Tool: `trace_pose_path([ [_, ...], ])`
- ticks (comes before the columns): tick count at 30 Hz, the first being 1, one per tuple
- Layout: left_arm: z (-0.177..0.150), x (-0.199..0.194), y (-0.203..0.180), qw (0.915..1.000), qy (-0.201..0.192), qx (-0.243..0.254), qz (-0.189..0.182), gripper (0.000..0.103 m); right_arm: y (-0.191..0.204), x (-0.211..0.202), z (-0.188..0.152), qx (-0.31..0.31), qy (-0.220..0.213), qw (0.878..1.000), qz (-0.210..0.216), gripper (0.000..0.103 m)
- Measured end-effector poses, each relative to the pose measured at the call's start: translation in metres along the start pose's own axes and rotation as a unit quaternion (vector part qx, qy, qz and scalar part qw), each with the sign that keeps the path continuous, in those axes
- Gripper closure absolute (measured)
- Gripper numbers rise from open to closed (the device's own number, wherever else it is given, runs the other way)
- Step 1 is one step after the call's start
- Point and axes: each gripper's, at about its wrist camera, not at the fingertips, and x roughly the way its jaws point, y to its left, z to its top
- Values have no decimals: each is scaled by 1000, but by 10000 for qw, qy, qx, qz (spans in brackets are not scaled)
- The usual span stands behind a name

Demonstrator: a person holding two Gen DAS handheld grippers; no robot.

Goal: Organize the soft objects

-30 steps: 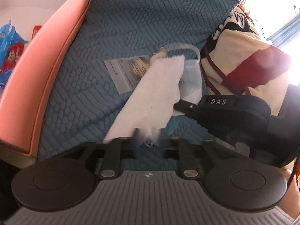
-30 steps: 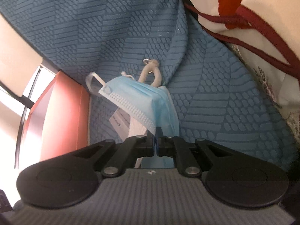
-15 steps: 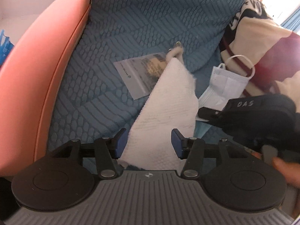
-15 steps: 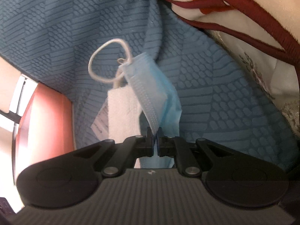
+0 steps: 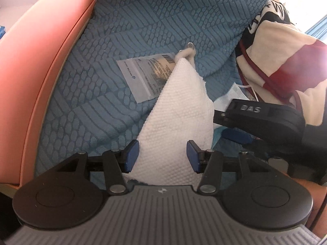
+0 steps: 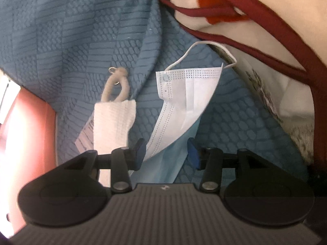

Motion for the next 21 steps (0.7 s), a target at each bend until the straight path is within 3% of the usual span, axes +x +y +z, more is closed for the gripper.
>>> trace_pose_path([
  [6,-3,2,8,9992,119,-358,-116,44,28,8,-8,-1022,-83,9945,-205,60],
  [8,-3,2,12,9985,123,-500,-198,42,37,11,-13,-1410,-119,9895,-279,76],
  [9,-3,2,12,9981,127,-547,-243,40,39,11,-15,-1540,-140,9873,-357,89],
  [11,-4,2,12,9981,107,-552,-254,40,40,11,-17,-1689,-175,9844,-456,97],
  [18,-9,4,2,9995,79,-212,-197,40,41,-4,-11,-1635,-474,9851,-231,98],
  [21,-14,8,-12,9993,134,302,-172,40,39,-16,-5,-1671,-736,9828,-271,98],
])
